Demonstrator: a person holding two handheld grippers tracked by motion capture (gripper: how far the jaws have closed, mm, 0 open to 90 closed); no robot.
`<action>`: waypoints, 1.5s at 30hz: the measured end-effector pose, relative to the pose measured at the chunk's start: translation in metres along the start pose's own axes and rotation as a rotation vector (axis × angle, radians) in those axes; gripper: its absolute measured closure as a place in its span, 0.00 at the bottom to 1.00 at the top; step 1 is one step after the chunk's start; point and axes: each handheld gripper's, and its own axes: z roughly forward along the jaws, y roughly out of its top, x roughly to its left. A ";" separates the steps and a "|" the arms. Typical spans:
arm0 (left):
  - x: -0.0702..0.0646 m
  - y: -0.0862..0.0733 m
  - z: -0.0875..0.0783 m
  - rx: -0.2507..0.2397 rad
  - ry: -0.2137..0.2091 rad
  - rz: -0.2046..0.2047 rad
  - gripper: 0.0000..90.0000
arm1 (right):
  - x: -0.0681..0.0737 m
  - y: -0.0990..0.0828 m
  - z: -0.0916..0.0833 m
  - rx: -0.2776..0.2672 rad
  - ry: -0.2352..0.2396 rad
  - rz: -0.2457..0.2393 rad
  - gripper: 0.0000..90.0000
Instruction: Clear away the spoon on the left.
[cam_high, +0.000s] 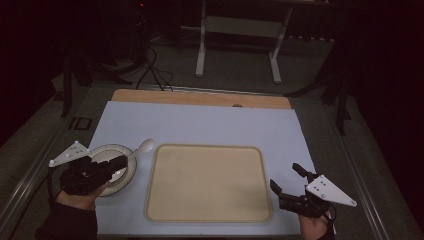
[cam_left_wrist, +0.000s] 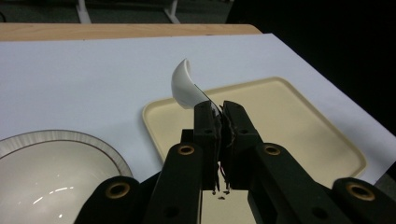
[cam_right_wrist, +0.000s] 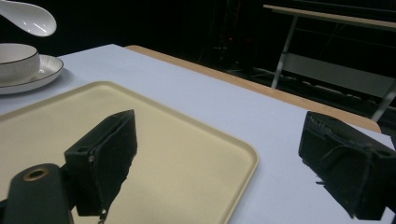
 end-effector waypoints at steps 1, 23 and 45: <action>-0.002 0.000 0.001 -0.006 -0.003 -0.003 0.96 | 0.000 0.000 0.000 -0.001 0.002 0.000 0.13; -0.032 0.000 0.031 -0.008 0.002 0.027 0.96 | -0.001 0.001 0.002 -0.014 0.019 0.007 0.13; -0.062 0.003 0.051 -0.043 0.000 0.031 0.96 | 0.000 0.001 0.002 -0.011 0.017 0.002 0.13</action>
